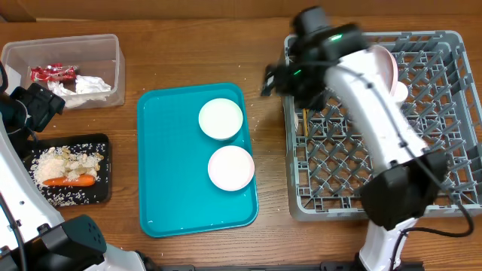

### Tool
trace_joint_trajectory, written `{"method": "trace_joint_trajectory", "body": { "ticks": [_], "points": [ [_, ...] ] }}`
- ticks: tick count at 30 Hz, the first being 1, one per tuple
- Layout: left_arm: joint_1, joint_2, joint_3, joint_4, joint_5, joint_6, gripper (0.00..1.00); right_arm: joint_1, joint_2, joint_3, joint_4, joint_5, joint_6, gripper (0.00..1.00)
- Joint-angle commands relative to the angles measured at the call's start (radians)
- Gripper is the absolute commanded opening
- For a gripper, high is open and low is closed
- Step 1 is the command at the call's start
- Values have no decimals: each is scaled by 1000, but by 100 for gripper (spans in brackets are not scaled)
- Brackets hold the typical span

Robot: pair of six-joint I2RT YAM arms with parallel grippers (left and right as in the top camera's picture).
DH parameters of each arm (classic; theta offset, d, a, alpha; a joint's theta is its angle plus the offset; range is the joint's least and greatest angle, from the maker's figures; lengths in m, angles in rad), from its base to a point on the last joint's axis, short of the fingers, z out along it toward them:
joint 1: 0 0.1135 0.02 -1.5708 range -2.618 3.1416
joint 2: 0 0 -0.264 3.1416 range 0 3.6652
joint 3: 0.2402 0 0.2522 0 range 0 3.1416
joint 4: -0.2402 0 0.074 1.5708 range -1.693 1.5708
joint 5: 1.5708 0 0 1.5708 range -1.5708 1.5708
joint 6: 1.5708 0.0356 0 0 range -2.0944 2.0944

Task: Sort waste into correct bins and load items into the dishwasher rack
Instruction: 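Reach the right gripper to the pink bowl and grasp its rim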

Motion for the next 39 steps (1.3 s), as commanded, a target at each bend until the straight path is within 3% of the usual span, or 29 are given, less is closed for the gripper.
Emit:
{"method": "trace_joint_trajectory", "body": {
  "ticks": [1, 9, 20, 25, 32, 34, 35, 36, 39],
  "points": [
    [-1, 5, -3, -2, -6, -15, 100, 173, 27, 10, -52, 256, 101, 100],
    [-1, 5, -3, -2, -6, -15, 100, 384, 104, -5, -53, 425, 191, 100],
    [-1, 5, -3, -2, -7, -15, 100, 340, 145, -198, 32, 435, 150, 100],
    [-1, 5, -3, -2, -7, -15, 100, 320, 145, -316, 165, 265, 20, 78],
    [-1, 5, -3, -2, -7, -15, 100, 323, 145, -367, 230, 183, -26, 77],
    [-1, 5, -3, -2, -7, -15, 100, 323, 145, -367, 227, 183, -26, 68],
    [-1, 5, -3, -2, -7, -15, 100, 323, 145, -367, 225, 183, -23, 58],
    [-1, 5, -3, -2, -7, -15, 100, 323, 145, -366, 215, 183, -21, 39],
    [-1, 5, -3, -2, -7, -15, 100, 323, 145, -354, 173, 172, -18, 19]
  ]
}}
